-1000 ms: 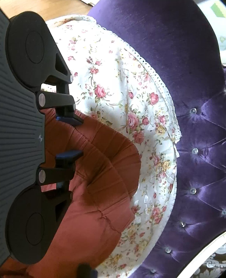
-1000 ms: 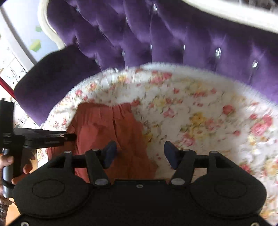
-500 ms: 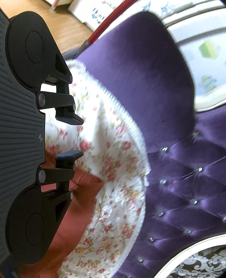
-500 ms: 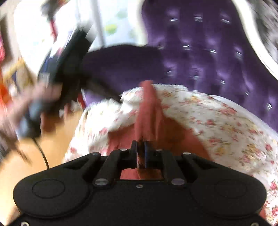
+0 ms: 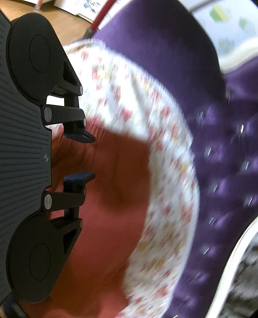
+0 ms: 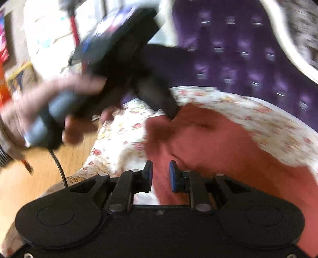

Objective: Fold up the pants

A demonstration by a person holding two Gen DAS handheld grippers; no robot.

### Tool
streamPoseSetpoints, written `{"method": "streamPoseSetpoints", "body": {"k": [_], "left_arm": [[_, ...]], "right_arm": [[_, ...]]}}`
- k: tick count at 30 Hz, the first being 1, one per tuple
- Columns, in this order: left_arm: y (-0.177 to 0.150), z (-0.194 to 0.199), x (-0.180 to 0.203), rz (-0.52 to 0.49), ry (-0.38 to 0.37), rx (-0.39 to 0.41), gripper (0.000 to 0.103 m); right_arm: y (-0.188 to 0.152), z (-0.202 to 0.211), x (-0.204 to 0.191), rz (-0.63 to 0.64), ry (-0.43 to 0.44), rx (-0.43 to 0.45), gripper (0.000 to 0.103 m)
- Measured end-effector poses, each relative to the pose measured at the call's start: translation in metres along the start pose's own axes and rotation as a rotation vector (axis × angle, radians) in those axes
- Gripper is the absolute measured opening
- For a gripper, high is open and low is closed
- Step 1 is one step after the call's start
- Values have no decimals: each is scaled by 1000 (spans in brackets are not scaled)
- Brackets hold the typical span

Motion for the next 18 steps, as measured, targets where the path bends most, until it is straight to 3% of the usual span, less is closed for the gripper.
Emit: {"method": "streamPoseSetpoints", "body": {"k": [5, 8, 13, 18], "left_arm": [[-29, -14, 25, -106, -26, -45, 32], [-40, -18, 25, -152, -13, -22, 34], [-34, -17, 19, -126, -21, -58, 34], [-35, -13, 23, -142, -1, -66, 34]], "right_arm": [[-43, 63, 50, -61, -175, -66, 30], [-67, 82, 69, -98, -234, -125, 32], [-87, 89, 64, -102, -181, -114, 32], [-94, 83, 36, 33, -193, -107, 53]]}}
Point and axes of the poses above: each gripper's, at about its wrist camera, not at the fingertips, and z roughly against the way its jaws point, x to its right, y to its top, the point moved 1 cm from there along -z, roughly the way its jaws point, and after that the axes turned 10 degrees about z, right-handed, at the moved point
